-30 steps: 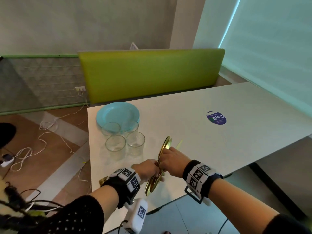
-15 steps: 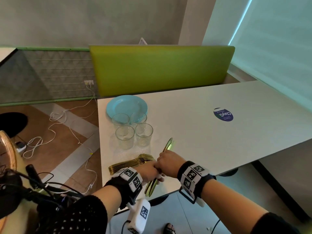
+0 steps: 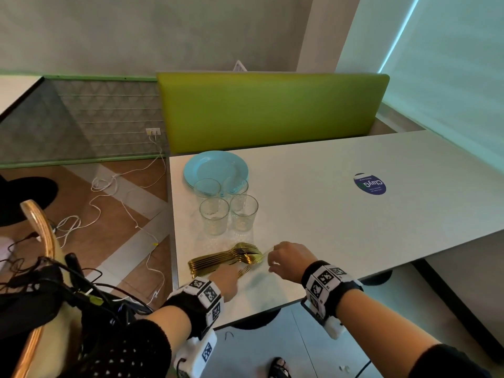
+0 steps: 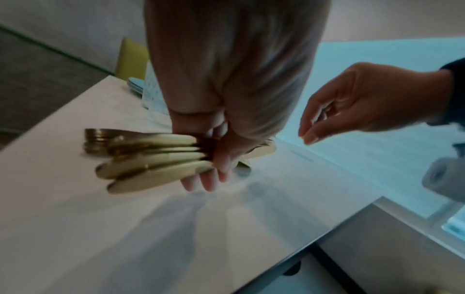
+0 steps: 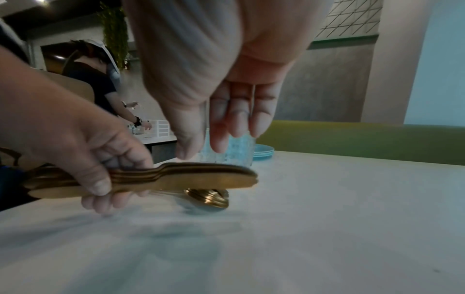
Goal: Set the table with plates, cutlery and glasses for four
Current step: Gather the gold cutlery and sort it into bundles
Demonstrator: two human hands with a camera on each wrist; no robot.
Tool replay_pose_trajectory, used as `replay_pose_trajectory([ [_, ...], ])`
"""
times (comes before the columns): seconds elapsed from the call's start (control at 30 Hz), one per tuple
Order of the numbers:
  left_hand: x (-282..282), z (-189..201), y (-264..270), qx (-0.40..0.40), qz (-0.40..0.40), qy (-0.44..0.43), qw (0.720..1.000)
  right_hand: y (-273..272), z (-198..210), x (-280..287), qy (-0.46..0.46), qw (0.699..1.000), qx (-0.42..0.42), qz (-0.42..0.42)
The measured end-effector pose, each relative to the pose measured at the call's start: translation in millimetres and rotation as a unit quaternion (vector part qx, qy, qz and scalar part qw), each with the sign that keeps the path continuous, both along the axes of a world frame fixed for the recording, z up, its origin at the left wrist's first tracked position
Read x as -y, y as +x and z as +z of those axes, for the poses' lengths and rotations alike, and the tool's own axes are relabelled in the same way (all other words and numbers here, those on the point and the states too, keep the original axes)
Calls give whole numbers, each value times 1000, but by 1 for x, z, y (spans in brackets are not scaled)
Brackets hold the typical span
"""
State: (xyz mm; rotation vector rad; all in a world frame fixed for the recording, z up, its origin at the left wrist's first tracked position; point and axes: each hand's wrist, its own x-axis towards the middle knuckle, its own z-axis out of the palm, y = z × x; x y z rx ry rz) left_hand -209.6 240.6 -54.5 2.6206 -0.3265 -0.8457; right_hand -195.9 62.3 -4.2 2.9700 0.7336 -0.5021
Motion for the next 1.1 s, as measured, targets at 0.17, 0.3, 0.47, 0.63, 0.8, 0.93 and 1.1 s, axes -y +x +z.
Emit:
replay_pose_trajectory([
  [0.17,-14,-10,-5,37,-66,95,993,0,3,9,-10,999,6,-37],
  [0.3,-18,-13,-11,91,-83,120,985,-3,5,10,-8,998,11,-59],
  [0.47,-17,-11,-12,120,-137,166,969,-5,10,13,7,996,15,-84],
  [0.63,-17,-13,-3,111,-163,183,963,-3,18,18,6,994,27,-105],
  [0.8,-17,-8,5,89,-137,171,972,-1,24,22,0,992,27,-119],
  [0.93,-19,-8,11,95,-159,169,968,3,27,22,-2,992,30,-124],
  [1.1,-19,3,14,109,-155,154,970,18,33,22,-2,991,30,-132],
])
